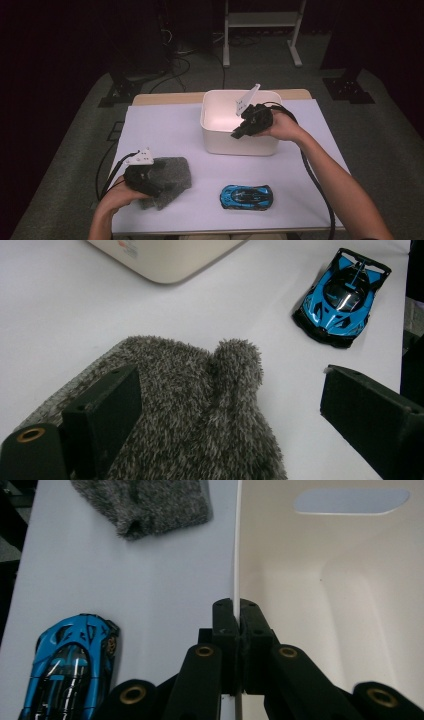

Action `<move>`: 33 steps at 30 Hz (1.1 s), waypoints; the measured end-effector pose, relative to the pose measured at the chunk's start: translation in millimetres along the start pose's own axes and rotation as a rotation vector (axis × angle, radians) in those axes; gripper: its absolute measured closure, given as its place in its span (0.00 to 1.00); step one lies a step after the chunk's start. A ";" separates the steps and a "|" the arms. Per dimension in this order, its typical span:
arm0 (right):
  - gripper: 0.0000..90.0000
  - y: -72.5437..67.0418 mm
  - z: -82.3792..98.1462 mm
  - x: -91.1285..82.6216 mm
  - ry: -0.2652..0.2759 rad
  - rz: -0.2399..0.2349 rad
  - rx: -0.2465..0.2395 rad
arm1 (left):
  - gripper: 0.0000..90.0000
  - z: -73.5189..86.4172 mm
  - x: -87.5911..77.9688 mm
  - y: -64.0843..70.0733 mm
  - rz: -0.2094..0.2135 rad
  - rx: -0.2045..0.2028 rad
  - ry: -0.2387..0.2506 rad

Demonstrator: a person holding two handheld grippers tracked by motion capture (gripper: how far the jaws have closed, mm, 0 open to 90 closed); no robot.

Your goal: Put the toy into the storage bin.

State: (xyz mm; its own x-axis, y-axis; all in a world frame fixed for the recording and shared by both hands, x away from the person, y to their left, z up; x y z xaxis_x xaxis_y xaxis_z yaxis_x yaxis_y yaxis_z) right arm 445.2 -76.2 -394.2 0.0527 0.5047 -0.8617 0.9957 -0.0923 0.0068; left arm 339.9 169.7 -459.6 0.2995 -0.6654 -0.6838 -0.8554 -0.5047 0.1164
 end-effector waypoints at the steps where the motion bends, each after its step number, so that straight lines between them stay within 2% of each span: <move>1: 0.96 -2.5 -0.1 0.0 0.004 -0.007 -0.005 | 0.10 0.0 0.0 0.2 0.000 0.005 -0.002; 14: 0.96 -32.8 -3.1 1.9 0.011 -0.032 -0.033 | 0.10 -0.4 2.3 2.4 0.007 0.011 -0.008; 22: 0.96 -42.5 -3.1 1.6 0.011 -0.035 -0.048 | 0.09 0.0 3.3 2.2 0.005 0.004 -0.007; 28: 0.95 -44.3 -2.6 1.6 0.009 -0.031 -0.048 | 0.09 0.4 4.0 2.6 0.006 0.006 -0.010; 31: 0.85 -46.1 -4.4 -1.5 0.036 -0.047 -0.025 | 0.09 0.3 4.0 2.4 0.005 0.005 -0.008; 33: 0.79 -45.8 -6.4 -6.0 0.052 -0.030 -0.014 | 0.09 0.3 4.2 2.7 0.007 0.006 -0.010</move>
State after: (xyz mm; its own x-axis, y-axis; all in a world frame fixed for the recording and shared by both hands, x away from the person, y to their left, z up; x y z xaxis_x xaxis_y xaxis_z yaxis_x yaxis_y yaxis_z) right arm 399.7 -69.4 -386.1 0.0263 0.5512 -0.8339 0.9979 -0.0645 -0.0112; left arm 338.8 165.6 -462.4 0.2895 -0.6634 -0.6900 -0.8600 -0.4967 0.1167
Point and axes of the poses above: each handheld gripper's, and its own axes: x roughly forward along the jaws, z roughly out of its underside, y roughly to its right, the point moved 9 cm from there along x, roughly forward along the jaws, and after that the axes turned 6 degrees about -y, right-handed, at the moved point
